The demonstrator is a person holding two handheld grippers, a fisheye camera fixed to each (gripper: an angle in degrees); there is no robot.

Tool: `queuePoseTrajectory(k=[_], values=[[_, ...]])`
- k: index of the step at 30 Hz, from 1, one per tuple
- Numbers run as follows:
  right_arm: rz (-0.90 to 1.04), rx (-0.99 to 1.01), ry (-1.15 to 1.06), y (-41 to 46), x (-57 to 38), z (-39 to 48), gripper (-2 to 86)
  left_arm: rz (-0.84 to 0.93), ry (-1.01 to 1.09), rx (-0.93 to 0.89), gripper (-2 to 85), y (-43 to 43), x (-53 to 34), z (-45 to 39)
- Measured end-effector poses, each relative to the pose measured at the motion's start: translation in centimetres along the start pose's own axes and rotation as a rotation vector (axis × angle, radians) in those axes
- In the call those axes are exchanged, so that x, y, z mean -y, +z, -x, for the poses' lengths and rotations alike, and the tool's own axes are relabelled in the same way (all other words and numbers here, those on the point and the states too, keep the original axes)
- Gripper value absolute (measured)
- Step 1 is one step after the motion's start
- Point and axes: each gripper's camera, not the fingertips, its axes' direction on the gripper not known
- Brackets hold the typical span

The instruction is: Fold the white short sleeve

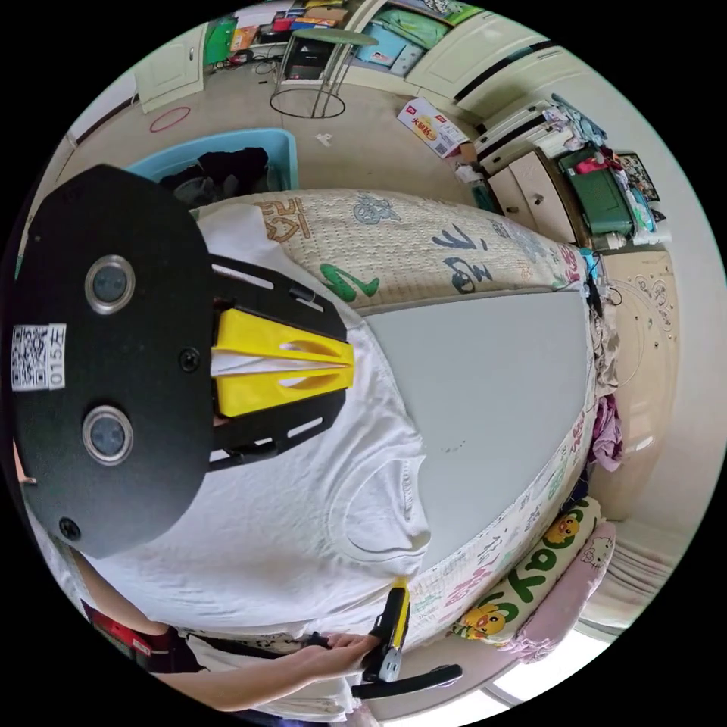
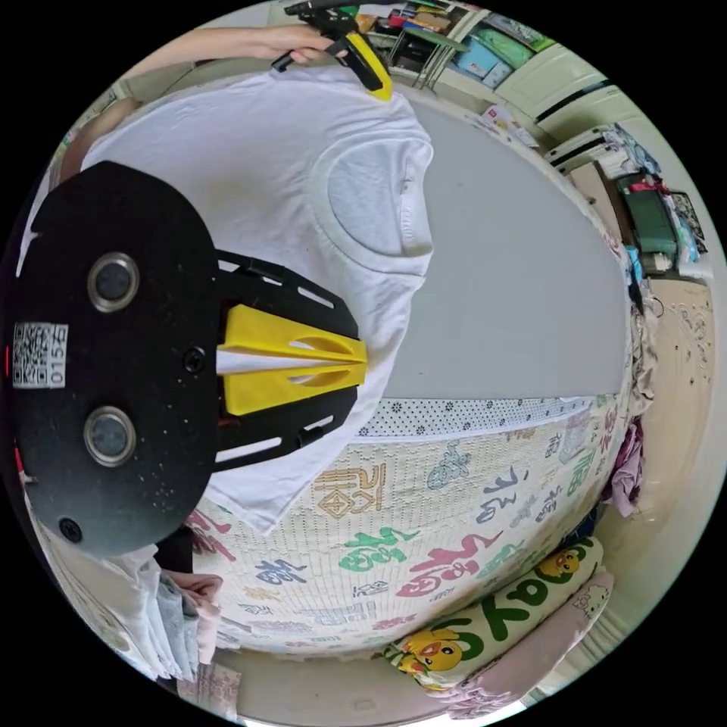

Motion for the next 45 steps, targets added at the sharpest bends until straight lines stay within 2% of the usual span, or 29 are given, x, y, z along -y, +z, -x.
queuePoseTrajectory(k=[2, 5, 7, 10, 12, 13, 15, 17, 19, 22, 24, 26, 28, 31, 33, 38, 45], values=[[-0.141, 0.159, -0.024, -5.5, -5.0, -2.0, -0.9, -0.125, 0.001, -0.083, -0.4, -2.2, -4.8, 0.4], [-0.342, 0.245, -0.144, -13.7, -15.6, -4.3, -0.7, -0.331, 0.008, -0.143, 0.2, -7.1, -14.4, 1.3], [-0.468, 0.129, -0.165, -18.5, -24.0, -5.4, -0.7, -0.484, -0.013, -0.115, 0.6, -10.6, -22.3, 1.5], [-0.618, -0.058, -0.025, -23.8, -38.6, -7.3, -0.6, -0.690, -0.089, -0.115, 0.4, -13.7, -36.4, 0.7], [-0.639, -0.074, 0.068, -25.2, -46.1, -8.1, -0.4, -0.693, -0.048, -0.164, -0.1, -13.6, -43.4, -0.9], [-0.602, -0.049, 0.098, -25.5, -50.2, -8.5, -0.2, -0.628, -0.062, -0.220, -0.2, -12.9, -47.1, -1.6], [-0.493, 0.031, 0.119, -25.1, -54.8, -9.0, 0.4, -0.502, -0.200, -0.348, 0.0, -11.4, -51.7, -2.0], [-0.365, 0.134, 0.208, -24.4, -59.2, -10.1, 2.9, -0.498, -0.318, -0.486, 1.5, -9.7, -57.3, -3.5], [-0.385, 0.143, 0.290, -24.9, -61.7, -11.1, 4.9, -0.519, -0.393, -0.431, 3.4, -8.2, -60.7, -5.1], [-0.398, 0.217, 0.439, -25.7, -63.1, -14.1, 5.4, -0.469, -0.382, -0.321, 6.0, -5.6, -62.3, -6.6], [-0.326, 0.361, 0.453, -24.3, -62.9, -15.6, 5.8, -0.418, -0.390, -0.356, 7.0, -3.8, -61.9, -6.5], [-0.143, 0.512, 0.487, -20.7, -62.3, -16.5, 6.7, -0.333, -0.469, -0.456, 8.1, -0.5, -61.6, -6.2], [-0.096, 0.609, 0.479, -20.0, -61.8, -17.0, 6.9, -0.259, -0.493, -0.463, 8.7, 1.6, -61.1, -6.9], [-0.042, 0.553, 0.462, -20.2, -61.0, -16.5, 6.6, -0.125, -0.448, -0.353, 8.5, 4.2, -60.0, -8.9], [0.033, 0.541, 0.441, -19.7, -60.3, -16.0, 6.4, -0.115, -0.436, -0.318, 7.5, 4.9, -59.9, -9.5], [0.053, 0.438, 0.330, -21.3, -59.1, -14.2, 6.1, -0.120, -0.525, -0.419, 6.6, 7.4, -60.9, -9.3], [0.042, 0.470, 0.391, -22.1, -59.0, -14.1, 6.2, -0.147, -0.418, -0.342, 7.3, 8.2, -61.2, -12.0]])
